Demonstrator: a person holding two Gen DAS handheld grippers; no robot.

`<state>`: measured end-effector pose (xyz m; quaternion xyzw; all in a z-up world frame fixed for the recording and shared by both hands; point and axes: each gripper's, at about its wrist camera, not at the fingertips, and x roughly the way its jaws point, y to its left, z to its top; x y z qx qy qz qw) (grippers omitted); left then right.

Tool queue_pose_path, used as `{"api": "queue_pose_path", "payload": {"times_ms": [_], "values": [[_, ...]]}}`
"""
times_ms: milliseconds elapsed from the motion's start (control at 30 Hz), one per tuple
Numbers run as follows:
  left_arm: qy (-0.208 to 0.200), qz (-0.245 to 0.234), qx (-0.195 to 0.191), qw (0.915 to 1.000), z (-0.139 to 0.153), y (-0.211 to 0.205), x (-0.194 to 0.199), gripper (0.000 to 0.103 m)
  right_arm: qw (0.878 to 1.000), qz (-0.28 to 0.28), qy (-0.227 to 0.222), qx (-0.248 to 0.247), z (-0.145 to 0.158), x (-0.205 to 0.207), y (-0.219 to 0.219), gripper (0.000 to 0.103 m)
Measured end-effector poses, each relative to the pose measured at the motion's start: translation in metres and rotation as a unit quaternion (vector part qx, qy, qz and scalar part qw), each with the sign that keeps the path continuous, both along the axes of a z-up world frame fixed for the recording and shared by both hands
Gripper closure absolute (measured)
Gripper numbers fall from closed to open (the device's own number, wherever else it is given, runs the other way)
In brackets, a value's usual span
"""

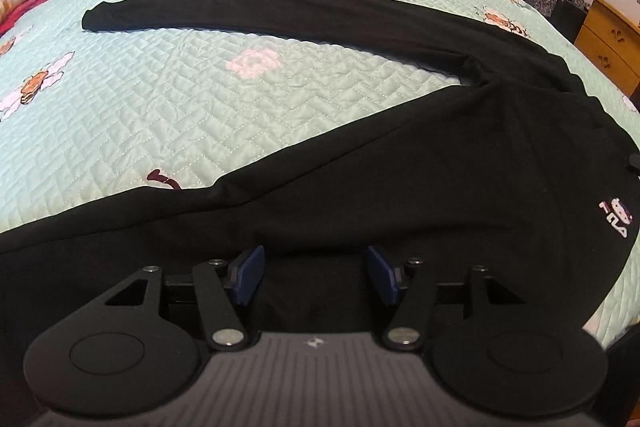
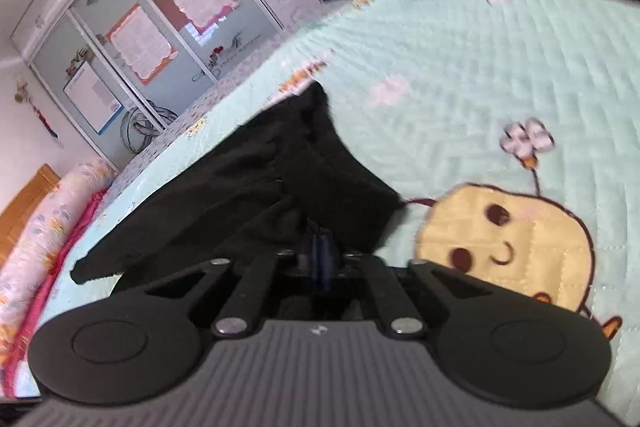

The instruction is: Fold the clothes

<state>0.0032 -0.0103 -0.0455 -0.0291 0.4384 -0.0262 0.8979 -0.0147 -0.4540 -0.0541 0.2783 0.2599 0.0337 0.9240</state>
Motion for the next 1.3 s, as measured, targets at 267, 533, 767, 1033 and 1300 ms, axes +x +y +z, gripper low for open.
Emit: {"api": "queue_pose_path", "payload": {"times_ms": [267, 533, 767, 1033, 1300], "values": [[-0.049, -0.040, -0.033, 0.9975, 0.021, -0.025, 0.006, 0.043, 0.975, 0.213, -0.039, -0.044, 0.020, 0.017, 0.114, 0.083], [-0.037, -0.071, -0.089, 0.9928, 0.005, -0.030, 0.027, 0.044, 0.961, 0.270, 0.032, -0.051, -0.002, 0.049, 0.160, 0.089], [-0.021, -0.090, -0.131, 0.9870, -0.012, -0.026, 0.039, 0.045, 0.983, 0.143, 0.045, -0.108, -0.005, 0.015, 0.072, 0.103], [-0.026, -0.094, -0.107, 0.9895, -0.010, -0.030, 0.031, 0.045, 0.993, 0.115, -0.012, -0.033, 0.010, -0.024, 0.043, 0.086], [-0.019, -0.085, -0.119, 0.9892, -0.012, -0.008, 0.019, 0.045, 0.996, 0.053, 0.027, -0.062, -0.005, -0.017, 0.022, 0.103]]}}
